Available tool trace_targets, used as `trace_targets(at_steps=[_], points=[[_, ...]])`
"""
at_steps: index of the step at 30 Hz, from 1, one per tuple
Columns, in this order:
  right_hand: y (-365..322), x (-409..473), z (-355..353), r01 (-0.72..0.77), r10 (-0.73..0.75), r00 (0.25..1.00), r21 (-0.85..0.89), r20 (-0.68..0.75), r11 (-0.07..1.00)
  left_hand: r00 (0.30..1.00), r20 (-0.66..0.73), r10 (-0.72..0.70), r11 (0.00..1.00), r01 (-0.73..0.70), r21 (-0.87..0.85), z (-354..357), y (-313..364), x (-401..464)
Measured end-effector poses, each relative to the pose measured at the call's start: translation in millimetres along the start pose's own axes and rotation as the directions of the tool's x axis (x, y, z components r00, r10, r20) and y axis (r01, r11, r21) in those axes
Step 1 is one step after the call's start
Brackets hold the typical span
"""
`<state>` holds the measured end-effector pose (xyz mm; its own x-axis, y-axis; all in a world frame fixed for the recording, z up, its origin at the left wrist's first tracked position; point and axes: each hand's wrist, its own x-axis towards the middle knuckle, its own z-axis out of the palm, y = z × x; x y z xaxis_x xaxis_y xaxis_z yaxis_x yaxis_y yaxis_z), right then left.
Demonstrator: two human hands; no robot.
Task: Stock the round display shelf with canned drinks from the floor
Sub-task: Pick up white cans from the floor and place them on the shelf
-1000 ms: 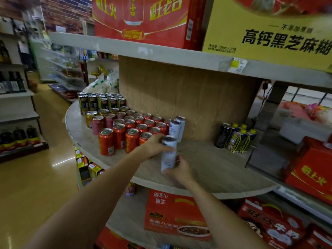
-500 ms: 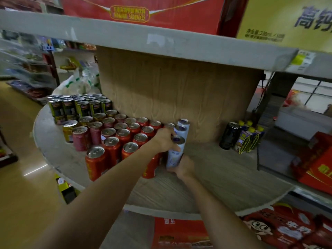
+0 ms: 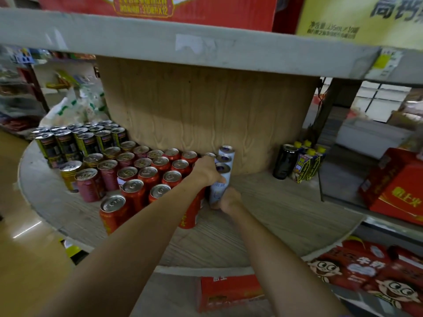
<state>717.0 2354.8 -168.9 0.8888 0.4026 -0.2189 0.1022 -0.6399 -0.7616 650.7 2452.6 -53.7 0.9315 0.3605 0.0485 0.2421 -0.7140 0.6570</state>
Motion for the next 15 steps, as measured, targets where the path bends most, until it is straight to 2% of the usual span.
trace_targets(at_steps=[2, 4, 8, 12, 14, 15], points=[[-2.4, -18.4, -8.7, 0.063, -0.060, 0.997, -0.059, 0.047, 0.996, 1.000, -0.009, -0.001, 0.998, 0.001, 0.057, -1.5, 4.9, -4.6], [-11.0, -62.4, -25.1, 0.099, -0.099, 0.995, -0.005, 0.025, 0.995, 0.998, -0.067, 0.009, 0.994, -0.001, 0.113, 0.8, 9.1, -9.9], [17.3, -92.7, -51.5, 0.114, -0.111, 0.988, 0.022, -0.107, 0.993, 0.962, -0.272, -0.008, 1.000, 0.012, 0.016, 15.5, 15.9, -32.8], [59.5, -125.6, -90.3, 0.096, -0.084, 0.987, 0.089, -0.137, 0.991, 0.972, -0.236, 0.015, 1.000, -0.011, 0.017, 49.3, 42.9, -65.2], [90.2, -140.9, -114.4, 0.050, -0.032, 0.992, 0.144, -0.125, 0.988, 0.990, -0.143, -0.006, 0.999, -0.001, -0.042, 79.0, 63.0, -84.9], [106.9, -150.5, -127.1, 0.035, -0.017, 0.994, 0.162, -0.112, 0.986, 0.999, -0.050, -0.018, 0.998, 0.015, -0.061, 97.5, 74.3, -97.4]])
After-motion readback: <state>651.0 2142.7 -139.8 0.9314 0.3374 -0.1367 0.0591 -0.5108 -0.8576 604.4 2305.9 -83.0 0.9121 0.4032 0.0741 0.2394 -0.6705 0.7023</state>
